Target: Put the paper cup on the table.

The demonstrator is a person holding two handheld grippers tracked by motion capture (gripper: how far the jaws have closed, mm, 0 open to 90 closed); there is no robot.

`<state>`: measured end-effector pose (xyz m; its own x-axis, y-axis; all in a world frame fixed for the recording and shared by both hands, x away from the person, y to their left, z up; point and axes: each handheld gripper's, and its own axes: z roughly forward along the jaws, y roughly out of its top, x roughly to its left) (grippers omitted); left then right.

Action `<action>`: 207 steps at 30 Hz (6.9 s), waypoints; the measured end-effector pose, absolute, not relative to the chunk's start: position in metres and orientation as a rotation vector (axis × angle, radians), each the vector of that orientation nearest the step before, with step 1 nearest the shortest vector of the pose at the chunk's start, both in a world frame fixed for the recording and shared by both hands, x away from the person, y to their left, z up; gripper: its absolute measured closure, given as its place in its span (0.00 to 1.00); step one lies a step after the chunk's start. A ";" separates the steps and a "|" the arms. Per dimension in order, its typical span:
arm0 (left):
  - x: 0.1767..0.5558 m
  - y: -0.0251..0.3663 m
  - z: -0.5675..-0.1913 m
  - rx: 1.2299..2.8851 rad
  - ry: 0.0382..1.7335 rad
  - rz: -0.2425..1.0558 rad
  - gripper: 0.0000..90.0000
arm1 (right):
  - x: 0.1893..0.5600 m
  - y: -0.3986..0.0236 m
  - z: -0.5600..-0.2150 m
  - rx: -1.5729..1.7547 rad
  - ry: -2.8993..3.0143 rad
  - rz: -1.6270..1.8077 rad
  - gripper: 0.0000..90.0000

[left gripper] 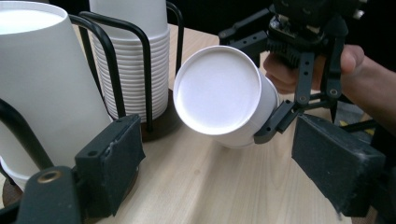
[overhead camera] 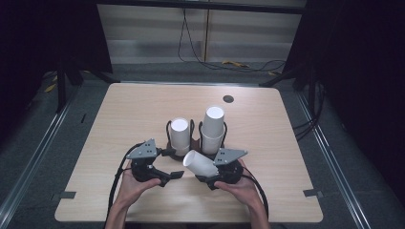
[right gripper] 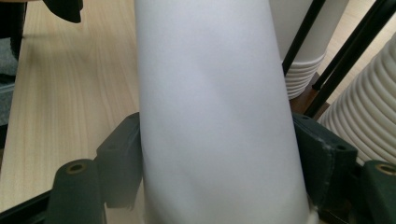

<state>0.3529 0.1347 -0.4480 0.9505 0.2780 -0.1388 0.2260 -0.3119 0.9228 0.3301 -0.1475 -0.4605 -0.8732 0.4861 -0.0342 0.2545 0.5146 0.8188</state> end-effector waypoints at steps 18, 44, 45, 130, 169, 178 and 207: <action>0.358 0.130 -0.446 1.987 0.305 0.053 0.18 | 0.337 -0.135 -0.453 0.530 2.623 1.126 0.29; 0.361 0.118 -0.442 2.160 0.258 0.069 0.18 | 0.348 -0.123 -0.439 0.433 2.760 0.942 0.29; 0.361 0.118 -0.441 2.164 0.259 0.073 0.18 | 0.349 -0.122 -0.439 0.430 2.761 0.943 0.29; 0.371 0.107 -0.444 2.297 0.176 -0.025 0.38 | 0.353 -0.103 -0.440 0.352 2.795 0.880 0.15; 0.358 0.126 -0.448 2.126 0.242 0.031 0.38 | 0.343 -0.135 -0.460 0.560 2.754 1.032 0.16; 0.357 0.127 -0.455 2.077 0.243 0.021 0.38 | 0.334 -0.155 -0.472 0.645 2.665 1.223 0.16; 0.350 0.136 -0.465 2.012 0.244 0.011 0.38 | 0.318 -0.174 -0.475 0.615 2.304 1.739 0.15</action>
<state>0.3504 0.1357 -0.4648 0.9791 0.1773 -0.1001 0.1672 -0.4197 0.8921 0.3184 -0.1741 -0.4754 -0.8958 0.4340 0.0958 0.2111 0.2258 0.9510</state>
